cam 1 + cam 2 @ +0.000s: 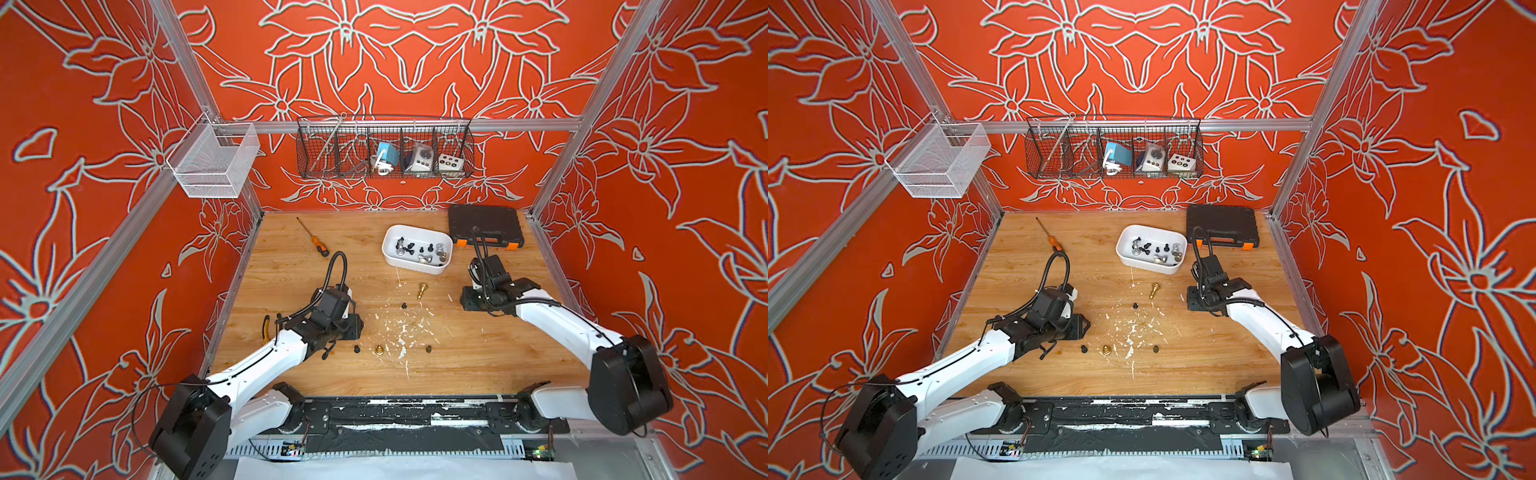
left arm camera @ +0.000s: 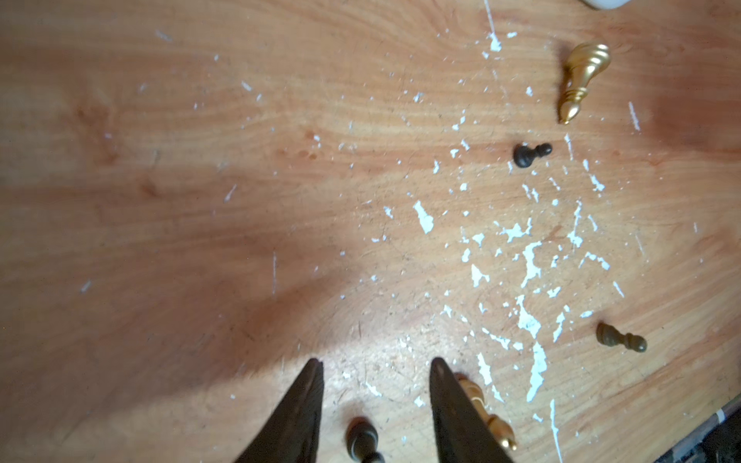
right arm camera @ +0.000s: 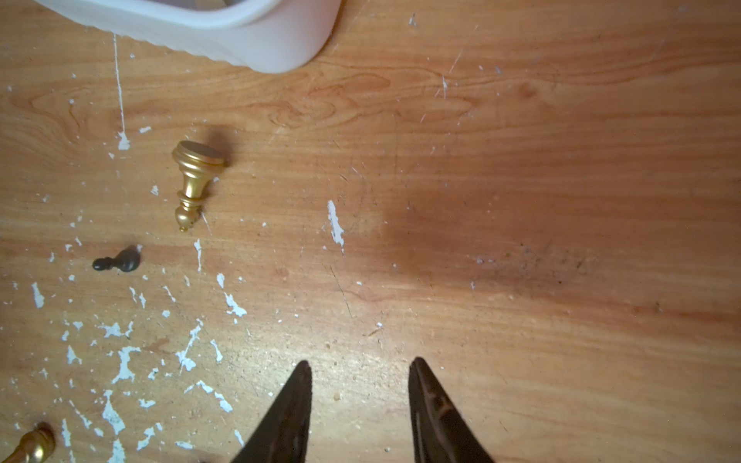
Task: Put the chess pieces into the storage box
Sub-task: Pick up the chess piece at the center of the board.
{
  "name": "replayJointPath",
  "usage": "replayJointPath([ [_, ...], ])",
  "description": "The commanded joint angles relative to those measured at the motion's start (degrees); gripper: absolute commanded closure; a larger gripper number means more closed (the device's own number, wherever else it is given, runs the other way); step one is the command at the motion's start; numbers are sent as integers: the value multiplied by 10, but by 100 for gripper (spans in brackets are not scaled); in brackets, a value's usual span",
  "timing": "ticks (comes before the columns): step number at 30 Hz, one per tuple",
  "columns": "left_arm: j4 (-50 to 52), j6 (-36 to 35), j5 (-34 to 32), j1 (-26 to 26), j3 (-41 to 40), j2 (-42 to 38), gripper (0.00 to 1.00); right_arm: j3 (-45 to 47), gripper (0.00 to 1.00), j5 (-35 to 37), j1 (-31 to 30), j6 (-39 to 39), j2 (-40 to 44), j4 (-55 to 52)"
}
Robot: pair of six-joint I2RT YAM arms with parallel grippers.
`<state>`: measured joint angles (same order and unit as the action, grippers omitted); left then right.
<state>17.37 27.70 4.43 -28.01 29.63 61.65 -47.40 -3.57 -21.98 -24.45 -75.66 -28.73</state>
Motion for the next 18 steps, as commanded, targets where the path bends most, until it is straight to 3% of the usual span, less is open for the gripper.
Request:
replayJointPath([
  [1,16,36,11,-11,-17,-16,55,23,58,0,3,-10,28,-9],
  [18,66,131,-41,-81,-25,-19,55,83,58,-18,3,-48,60,1],
])
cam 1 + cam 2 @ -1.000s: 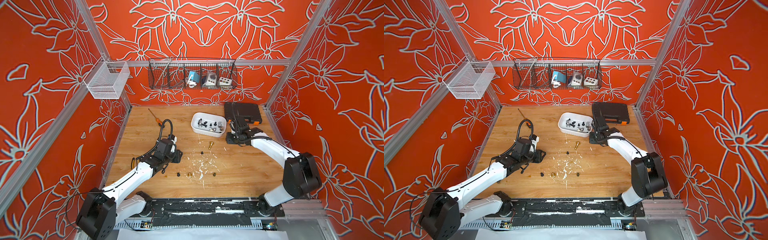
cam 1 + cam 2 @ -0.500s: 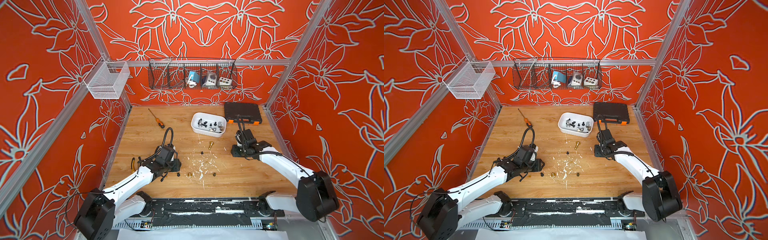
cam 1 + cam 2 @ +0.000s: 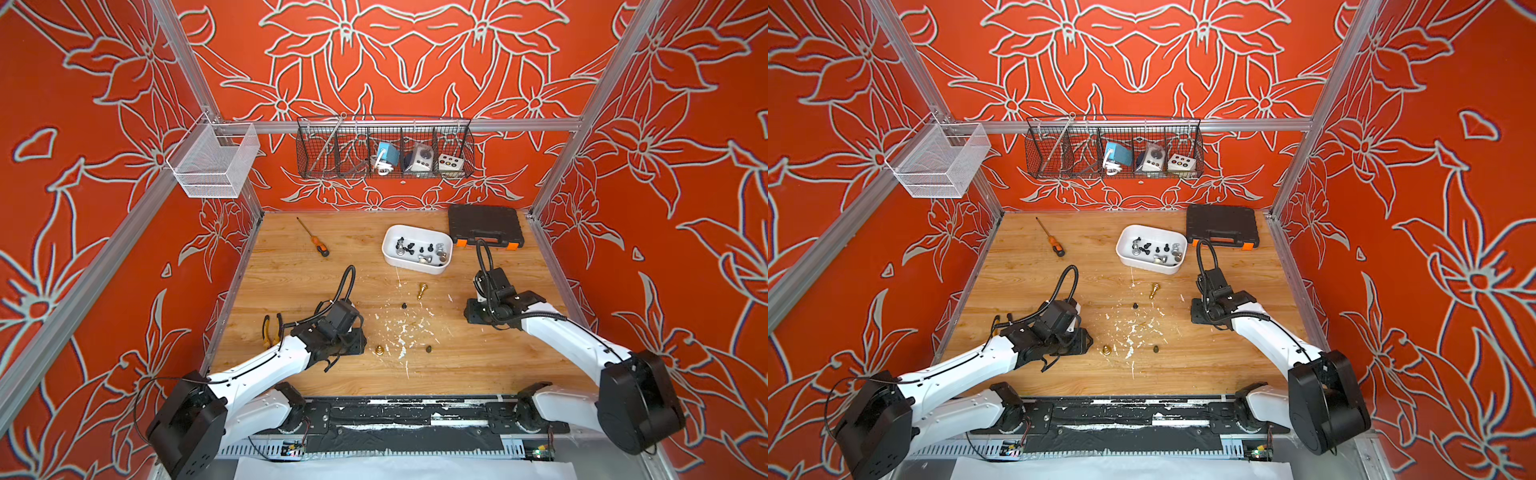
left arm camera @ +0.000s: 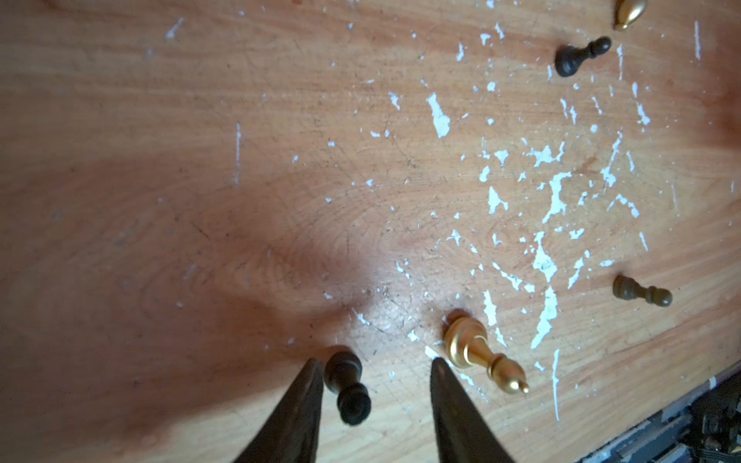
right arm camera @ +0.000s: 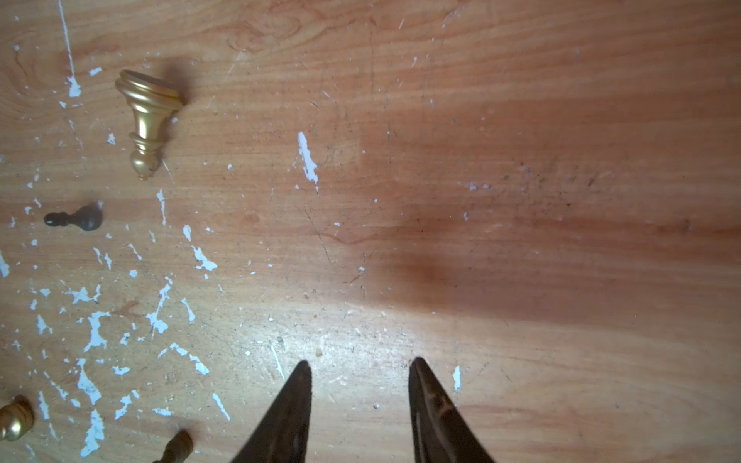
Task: Put the chess pieces into the storage box
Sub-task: Pick up the chess piece at the center of the board.
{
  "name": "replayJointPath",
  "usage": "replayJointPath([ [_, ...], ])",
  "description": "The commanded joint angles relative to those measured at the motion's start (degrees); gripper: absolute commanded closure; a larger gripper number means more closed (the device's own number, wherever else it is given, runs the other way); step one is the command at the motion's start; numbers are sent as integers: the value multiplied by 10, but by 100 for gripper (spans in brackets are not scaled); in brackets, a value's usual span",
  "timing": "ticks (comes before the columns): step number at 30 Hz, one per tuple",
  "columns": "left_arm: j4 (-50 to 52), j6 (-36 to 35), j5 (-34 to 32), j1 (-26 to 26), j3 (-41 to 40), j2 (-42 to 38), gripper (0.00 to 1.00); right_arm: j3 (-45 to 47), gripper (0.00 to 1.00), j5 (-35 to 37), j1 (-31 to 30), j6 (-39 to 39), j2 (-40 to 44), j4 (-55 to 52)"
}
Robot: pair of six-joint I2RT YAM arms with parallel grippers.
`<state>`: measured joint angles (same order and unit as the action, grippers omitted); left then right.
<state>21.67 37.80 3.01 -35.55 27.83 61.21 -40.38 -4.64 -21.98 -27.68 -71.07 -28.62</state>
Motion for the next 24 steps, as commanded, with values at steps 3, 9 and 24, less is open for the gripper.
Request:
replayJointPath([
  [3,23,37,-28,-10,-11,-12,57,19,58,-7,3,-18,19,2],
  [9,13,35,-30,-14,-19,-2,60,23,58,-10,3,-23,23,-1],
  [24,-16,35,-20,-15,-31,7,71,38,58,-18,3,-42,24,6],
])
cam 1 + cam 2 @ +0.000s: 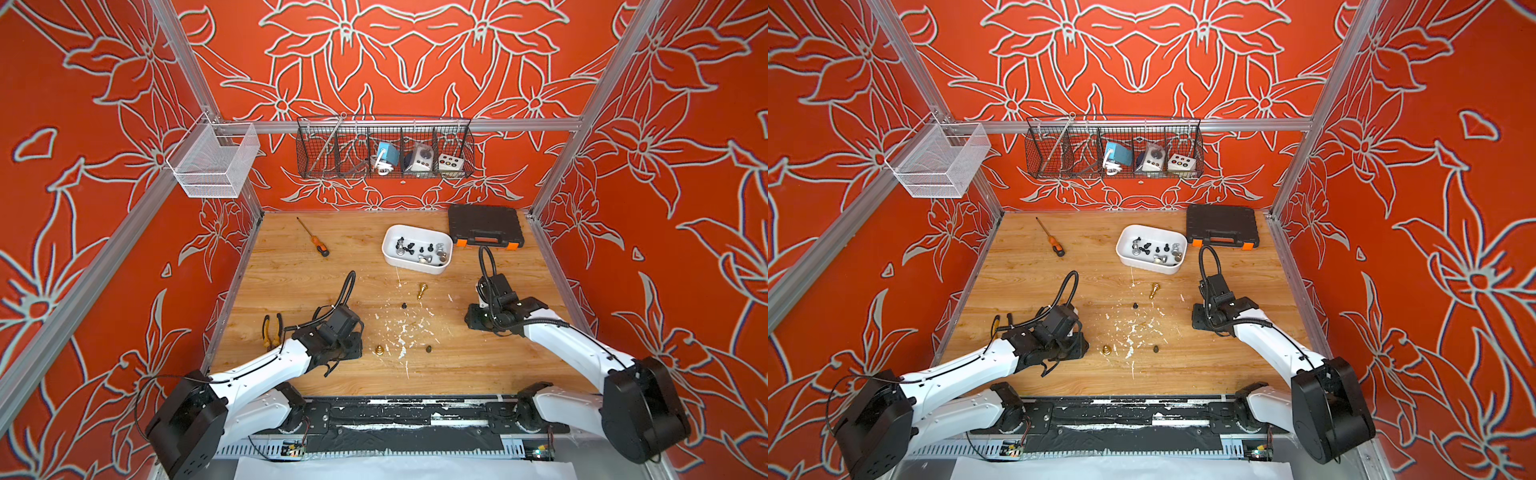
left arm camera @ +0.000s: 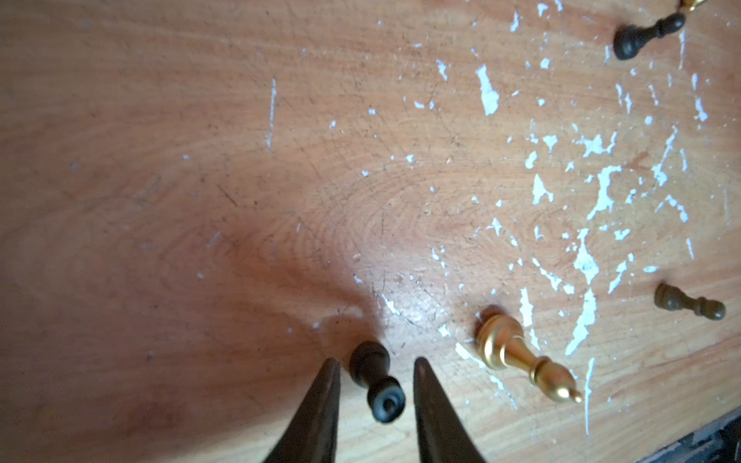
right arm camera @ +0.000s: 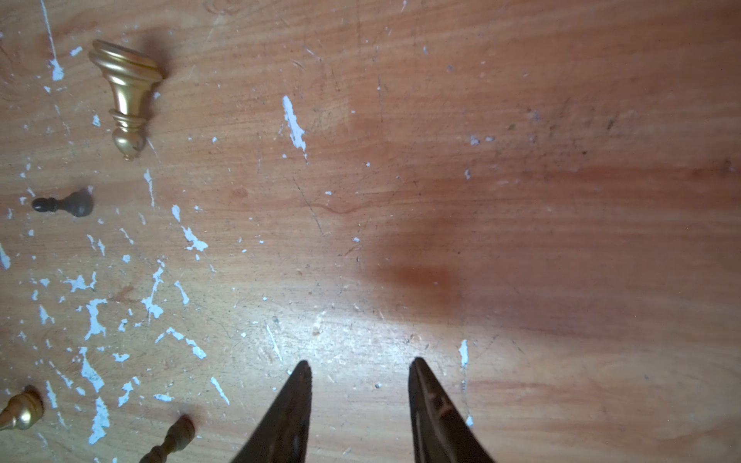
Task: Put the chess pieces into the storage box
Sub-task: Pick up the chess piece at the center of the board.
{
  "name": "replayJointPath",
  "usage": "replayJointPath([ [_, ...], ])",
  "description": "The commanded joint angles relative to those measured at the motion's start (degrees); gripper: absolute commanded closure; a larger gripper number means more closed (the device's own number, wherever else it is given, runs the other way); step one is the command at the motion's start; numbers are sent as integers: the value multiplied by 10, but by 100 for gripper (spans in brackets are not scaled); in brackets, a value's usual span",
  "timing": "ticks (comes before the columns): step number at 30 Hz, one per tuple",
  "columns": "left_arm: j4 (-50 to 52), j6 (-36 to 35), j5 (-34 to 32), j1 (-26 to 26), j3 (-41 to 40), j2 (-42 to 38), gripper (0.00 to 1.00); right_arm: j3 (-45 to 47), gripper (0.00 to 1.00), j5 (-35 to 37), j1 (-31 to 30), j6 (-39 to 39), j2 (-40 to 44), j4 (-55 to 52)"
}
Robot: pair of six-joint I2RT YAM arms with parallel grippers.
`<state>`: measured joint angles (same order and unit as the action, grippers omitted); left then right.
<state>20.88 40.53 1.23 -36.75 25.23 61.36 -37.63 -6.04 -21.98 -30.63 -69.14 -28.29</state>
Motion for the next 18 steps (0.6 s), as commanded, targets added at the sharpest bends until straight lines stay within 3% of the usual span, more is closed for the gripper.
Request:
replayJointPath([
  [1,-9,8,-2,-3,-5,6,73,11,58,-5,3,-13,5,4],
  [18,-14,-6,-6,-3,2,9,87,15,58,-11,3,-20,0,6],
])
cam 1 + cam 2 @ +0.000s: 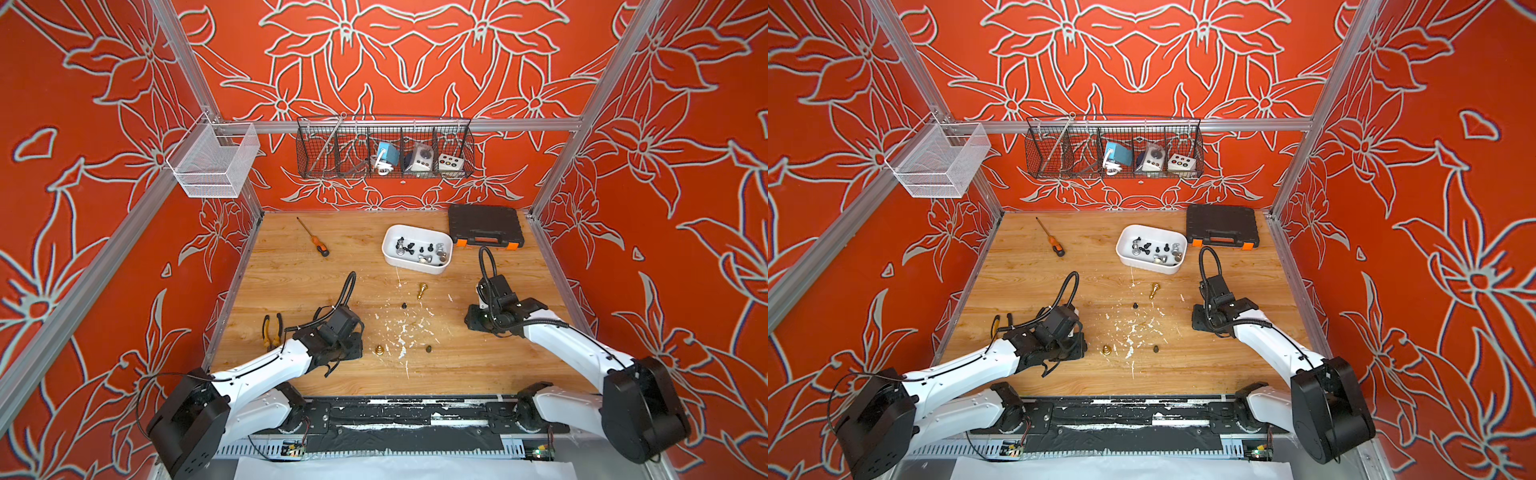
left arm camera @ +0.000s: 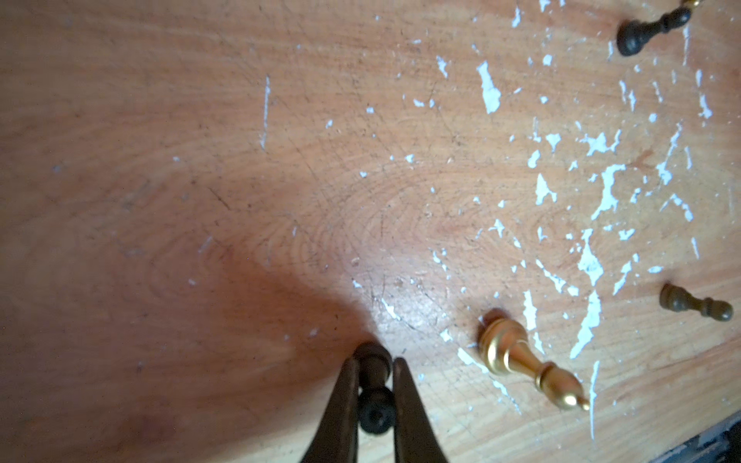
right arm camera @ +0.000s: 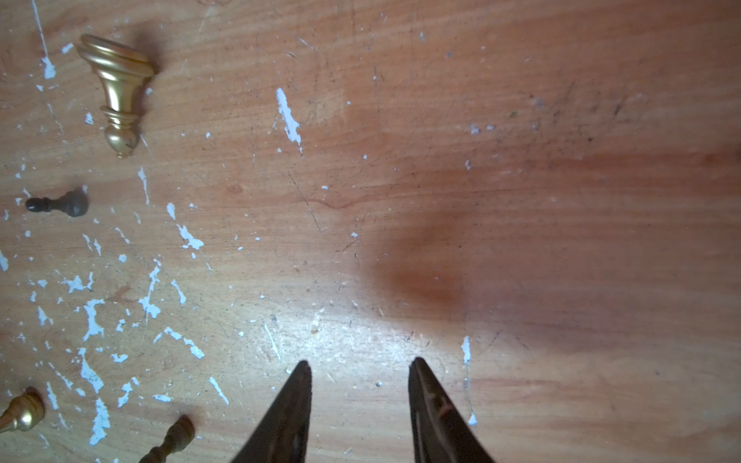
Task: Put the chess pieces into the storage box
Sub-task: Pick up the chess piece at the center of the board.
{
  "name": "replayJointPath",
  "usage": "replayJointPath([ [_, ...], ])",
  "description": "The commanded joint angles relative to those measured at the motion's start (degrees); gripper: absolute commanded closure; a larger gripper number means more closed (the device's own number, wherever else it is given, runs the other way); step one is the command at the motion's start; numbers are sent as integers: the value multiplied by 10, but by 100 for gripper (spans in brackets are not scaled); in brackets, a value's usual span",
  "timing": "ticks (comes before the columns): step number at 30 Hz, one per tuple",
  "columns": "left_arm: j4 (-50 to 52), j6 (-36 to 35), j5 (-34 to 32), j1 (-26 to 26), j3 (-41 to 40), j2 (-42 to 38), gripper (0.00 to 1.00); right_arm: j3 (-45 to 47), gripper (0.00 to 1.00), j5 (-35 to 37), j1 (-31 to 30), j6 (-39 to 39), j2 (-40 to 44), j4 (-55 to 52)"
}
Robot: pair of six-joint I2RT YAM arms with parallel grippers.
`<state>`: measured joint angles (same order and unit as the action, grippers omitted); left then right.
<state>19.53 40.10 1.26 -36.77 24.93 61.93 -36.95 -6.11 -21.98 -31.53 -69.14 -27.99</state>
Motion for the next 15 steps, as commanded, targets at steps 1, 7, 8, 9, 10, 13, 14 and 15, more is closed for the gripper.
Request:
replayJointPath([
  [1,0,-2,-6,-3,7,3,87,8,58,-11,3,-11,1,3],
  [7,9,-15,-8,-2,33,3,89,7,58,-13,3,-12,2,1],
  [8,11,-20,-11,-3,42,4,89,7,58,-12,3,-13,3,0],
  [9,12,-23,-12,-2,49,6,89,7,58,-12,3,-12,3,0],
  [10,13,-28,-13,-3,58,8,89,6,58,-12,3,-12,4,-1],
  [13,12,-42,-17,-2,92,20,89,6,58,-12,3,-12,7,-6],
  [14,12,-47,-21,-3,105,27,89,8,58,-11,3,-12,9,-6],
  [15,10,-53,-24,-2,117,33,89,9,58,-11,3,-13,11,-6],
])
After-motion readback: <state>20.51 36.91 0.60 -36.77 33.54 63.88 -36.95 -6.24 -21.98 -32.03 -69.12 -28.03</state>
